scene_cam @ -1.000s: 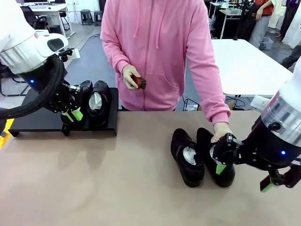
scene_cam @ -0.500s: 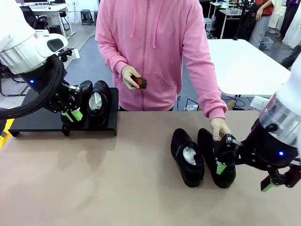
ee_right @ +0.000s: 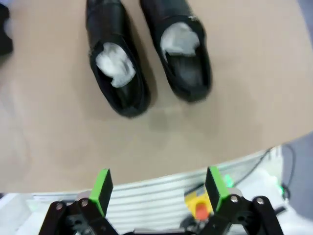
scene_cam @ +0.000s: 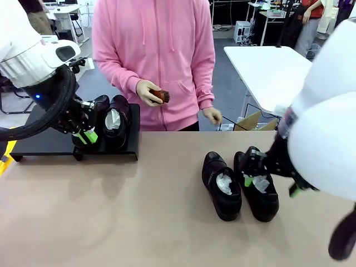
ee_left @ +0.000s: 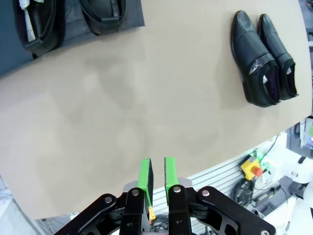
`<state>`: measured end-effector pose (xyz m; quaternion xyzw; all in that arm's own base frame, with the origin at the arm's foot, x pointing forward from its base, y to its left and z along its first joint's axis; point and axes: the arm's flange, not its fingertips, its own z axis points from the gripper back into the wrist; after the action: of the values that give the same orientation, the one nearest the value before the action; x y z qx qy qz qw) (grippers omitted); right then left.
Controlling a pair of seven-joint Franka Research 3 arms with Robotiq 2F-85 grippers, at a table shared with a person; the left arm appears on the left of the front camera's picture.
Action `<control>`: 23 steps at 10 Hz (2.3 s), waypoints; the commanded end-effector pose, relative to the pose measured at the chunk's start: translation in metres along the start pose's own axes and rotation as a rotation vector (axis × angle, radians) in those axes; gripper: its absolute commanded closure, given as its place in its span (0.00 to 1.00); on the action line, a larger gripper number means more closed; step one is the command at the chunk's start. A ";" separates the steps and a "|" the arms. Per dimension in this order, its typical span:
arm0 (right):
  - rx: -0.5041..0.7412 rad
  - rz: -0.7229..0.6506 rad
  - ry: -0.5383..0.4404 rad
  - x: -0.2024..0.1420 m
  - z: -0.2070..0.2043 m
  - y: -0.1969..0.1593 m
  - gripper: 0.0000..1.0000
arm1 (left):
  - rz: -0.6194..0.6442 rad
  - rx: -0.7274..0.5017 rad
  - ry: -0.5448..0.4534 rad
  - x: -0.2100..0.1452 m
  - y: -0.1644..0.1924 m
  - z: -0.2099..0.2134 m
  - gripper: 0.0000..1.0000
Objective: Organize the shoes by placing them on the stand.
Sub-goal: Pick up one Shoe and place it in the middle of the table.
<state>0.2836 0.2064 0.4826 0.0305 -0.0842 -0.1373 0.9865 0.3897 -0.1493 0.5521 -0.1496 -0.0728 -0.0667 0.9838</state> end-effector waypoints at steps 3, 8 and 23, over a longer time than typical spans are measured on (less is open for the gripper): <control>0.062 0.261 0.033 0.076 -0.041 0.030 0.00 | -0.003 -0.017 -0.011 0.000 0.001 0.000 0.82; 0.051 0.285 0.006 0.093 -0.065 0.040 0.41 | -0.003 -0.017 -0.011 0.000 0.001 0.000 0.82; 0.014 0.299 0.056 0.101 -0.116 0.043 0.41 | -0.003 -0.017 -0.011 0.000 0.001 0.000 0.82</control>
<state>0.4036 0.2258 0.3927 0.0368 -0.0491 0.0020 0.9981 0.3898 -0.1492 0.5520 -0.1496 -0.0729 -0.0665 0.9838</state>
